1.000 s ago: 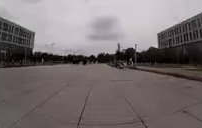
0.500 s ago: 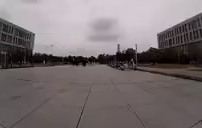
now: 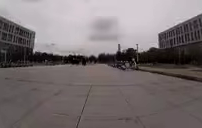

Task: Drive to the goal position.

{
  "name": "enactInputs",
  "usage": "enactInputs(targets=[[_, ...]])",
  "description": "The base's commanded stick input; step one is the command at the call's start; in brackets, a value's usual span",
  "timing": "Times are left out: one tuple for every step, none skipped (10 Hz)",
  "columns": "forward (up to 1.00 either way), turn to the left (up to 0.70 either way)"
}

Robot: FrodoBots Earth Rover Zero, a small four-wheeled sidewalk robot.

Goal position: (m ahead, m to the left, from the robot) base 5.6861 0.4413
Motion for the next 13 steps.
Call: enactInputs(targets=[[0.70, 0.01], [0.70, 0.01], [0.70, 0.01], [0.70, 0.01], [0.70, 0.01], [0.70, 0.01], [0.70, 0.01], [0.70, 0.01], [0.70, 0.01], [0.70, 0.01], [0.70, 0.01], [0.70, 0.01], [0.70, 0.01]])
